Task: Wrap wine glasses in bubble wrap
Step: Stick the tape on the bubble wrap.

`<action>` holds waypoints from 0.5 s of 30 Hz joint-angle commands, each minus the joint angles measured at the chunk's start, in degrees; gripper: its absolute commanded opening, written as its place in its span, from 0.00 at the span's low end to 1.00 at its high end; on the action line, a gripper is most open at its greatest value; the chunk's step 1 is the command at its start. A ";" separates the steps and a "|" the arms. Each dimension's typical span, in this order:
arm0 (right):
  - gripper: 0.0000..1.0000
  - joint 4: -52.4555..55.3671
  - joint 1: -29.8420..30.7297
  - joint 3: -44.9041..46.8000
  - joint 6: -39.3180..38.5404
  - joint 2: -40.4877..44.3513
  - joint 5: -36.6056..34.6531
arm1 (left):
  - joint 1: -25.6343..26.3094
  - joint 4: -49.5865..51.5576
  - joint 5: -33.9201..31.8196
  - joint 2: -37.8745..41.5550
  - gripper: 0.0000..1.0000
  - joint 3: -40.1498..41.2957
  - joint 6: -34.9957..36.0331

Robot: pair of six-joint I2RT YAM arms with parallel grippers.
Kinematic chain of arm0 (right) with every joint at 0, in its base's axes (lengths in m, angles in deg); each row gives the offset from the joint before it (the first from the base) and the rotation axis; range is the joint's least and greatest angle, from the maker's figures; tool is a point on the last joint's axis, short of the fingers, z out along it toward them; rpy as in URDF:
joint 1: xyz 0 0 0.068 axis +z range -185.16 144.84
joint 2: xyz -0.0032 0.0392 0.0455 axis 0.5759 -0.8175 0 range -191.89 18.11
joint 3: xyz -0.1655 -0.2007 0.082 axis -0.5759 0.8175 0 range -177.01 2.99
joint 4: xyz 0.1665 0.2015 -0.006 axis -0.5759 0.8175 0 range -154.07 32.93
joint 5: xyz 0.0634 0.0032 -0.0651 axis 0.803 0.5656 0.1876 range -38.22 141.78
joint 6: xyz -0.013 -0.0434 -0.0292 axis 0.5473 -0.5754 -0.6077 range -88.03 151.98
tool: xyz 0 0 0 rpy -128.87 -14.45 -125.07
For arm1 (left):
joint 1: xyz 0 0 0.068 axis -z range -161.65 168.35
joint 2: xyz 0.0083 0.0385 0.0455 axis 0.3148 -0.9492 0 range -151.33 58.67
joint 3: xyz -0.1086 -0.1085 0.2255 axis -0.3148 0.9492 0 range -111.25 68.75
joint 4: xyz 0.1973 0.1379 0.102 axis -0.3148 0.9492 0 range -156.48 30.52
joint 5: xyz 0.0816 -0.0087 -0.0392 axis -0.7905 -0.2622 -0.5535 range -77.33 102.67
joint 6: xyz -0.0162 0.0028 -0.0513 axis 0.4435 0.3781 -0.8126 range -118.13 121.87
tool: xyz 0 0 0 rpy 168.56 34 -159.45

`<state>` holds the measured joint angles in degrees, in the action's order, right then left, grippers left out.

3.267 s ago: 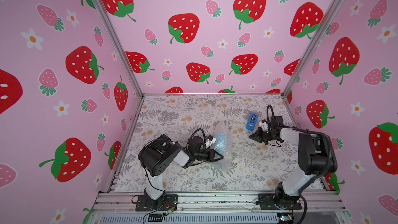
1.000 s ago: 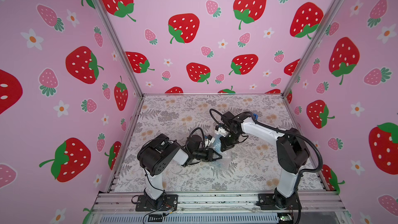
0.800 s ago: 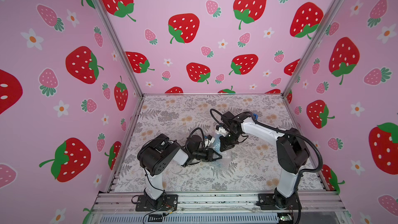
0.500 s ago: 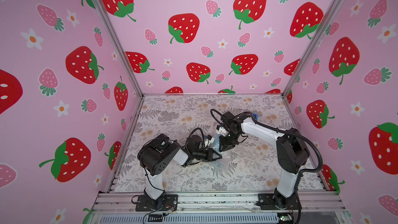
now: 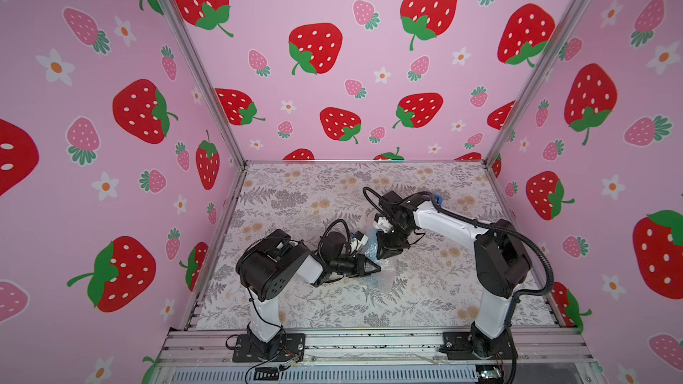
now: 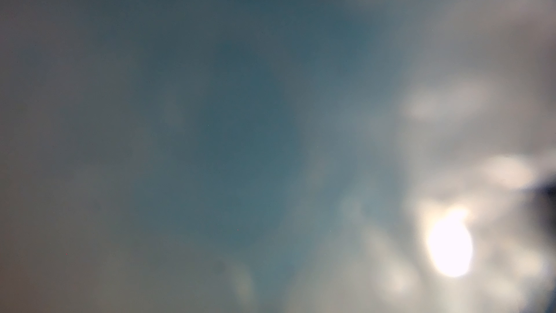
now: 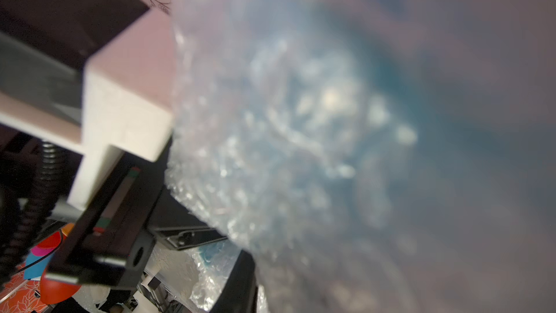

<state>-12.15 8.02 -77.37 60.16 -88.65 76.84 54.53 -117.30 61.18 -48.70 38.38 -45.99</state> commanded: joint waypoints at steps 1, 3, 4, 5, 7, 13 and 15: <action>0.22 -2.59 -0.15 -1.65 2.79 -0.74 -2.72 | -0.06 4.42 -3.78 -2.40 0.01 2.24 3.60; 0.23 -2.70 -0.01 -1.67 3.17 -0.56 -2.96 | -0.06 4.41 -3.80 -2.57 0.01 2.22 3.68; 0.23 -2.83 -0.02 -1.59 3.41 -0.52 -3.00 | -0.06 4.33 -3.80 -2.64 0.01 2.25 3.67; 0.24 -2.88 0.05 -1.61 3.50 -0.38 -3.05 | -0.06 4.25 -3.78 -2.67 0.01 2.25 3.63; 0.25 -2.32 0.11 -1.85 3.58 -0.29 -3.54 | -0.13 3.99 -3.78 -2.89 0.01 2.42 3.61; 0.33 2.48 0.20 -3.31 1.22 0.42 -7.28 | -0.15 4.07 -4.47 -2.84 0.00 2.85 3.22; 0.38 3.05 0.15 -3.07 -0.88 1.42 -7.78 | -0.13 4.07 -4.58 -2.92 0.00 2.77 3.21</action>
<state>-10.69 8.35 -79.31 61.54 -88.65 73.19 54.44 -118.48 61.02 -48.75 38.90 -45.97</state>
